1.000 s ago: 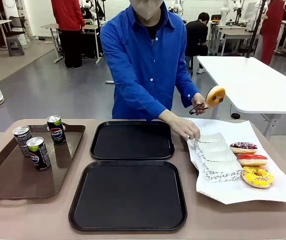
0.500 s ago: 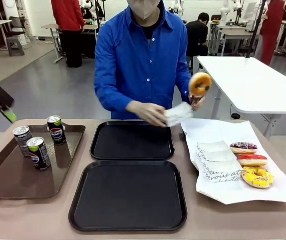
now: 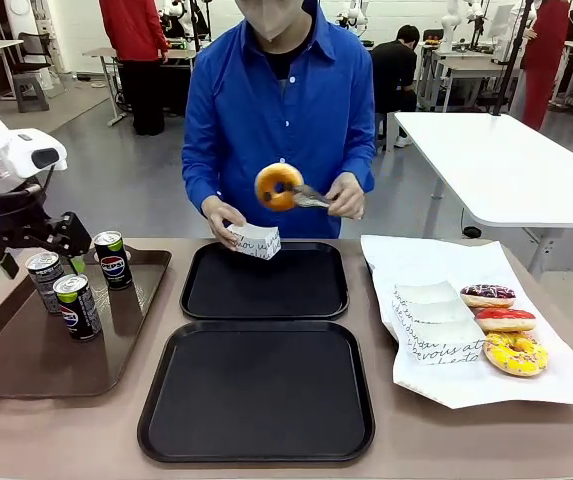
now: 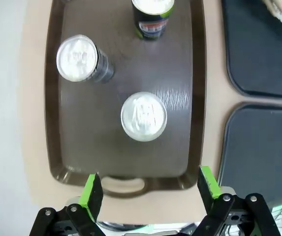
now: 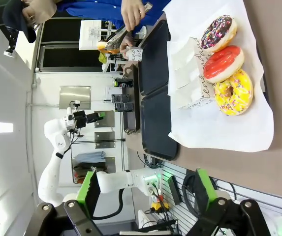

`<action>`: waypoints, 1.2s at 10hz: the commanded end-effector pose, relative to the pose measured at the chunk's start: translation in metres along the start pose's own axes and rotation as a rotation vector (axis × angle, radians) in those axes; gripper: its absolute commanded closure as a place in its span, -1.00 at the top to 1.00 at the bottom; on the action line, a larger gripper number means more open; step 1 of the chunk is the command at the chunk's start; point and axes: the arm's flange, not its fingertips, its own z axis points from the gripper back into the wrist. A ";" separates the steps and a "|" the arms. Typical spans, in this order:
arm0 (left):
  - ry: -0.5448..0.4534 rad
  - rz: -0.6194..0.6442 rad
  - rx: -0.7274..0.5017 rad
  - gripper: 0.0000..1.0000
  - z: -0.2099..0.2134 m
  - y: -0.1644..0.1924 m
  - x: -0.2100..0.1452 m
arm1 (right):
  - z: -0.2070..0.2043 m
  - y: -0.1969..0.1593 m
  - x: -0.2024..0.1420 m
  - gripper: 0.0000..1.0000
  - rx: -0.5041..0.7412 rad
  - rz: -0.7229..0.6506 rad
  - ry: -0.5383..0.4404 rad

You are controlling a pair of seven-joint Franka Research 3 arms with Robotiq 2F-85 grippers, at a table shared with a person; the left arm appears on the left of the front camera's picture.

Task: Set up donuts and drinks on trays.
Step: Pick up one Pepsi coke and place it on the Flat Tray.

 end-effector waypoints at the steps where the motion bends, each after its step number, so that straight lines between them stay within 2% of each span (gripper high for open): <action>1: -0.047 0.039 0.013 1.00 -0.017 -0.003 0.020 | -0.002 0.001 0.003 1.00 0.022 0.008 -0.009; 3: 0.048 0.041 -0.057 1.00 -0.035 0.005 0.033 | -0.002 0.001 0.003 1.00 0.022 0.008 -0.009; 4: -0.022 0.018 -0.008 1.00 -0.019 0.003 0.017 | -0.002 0.001 0.003 1.00 0.022 0.008 -0.009; 10: -0.019 -0.016 -0.032 1.00 -0.025 0.003 0.025 | -0.002 0.001 0.003 1.00 0.022 0.008 -0.009; 12: -0.031 -0.075 0.046 1.00 -0.031 -0.011 0.031 | -0.002 0.001 0.003 1.00 0.022 0.008 -0.009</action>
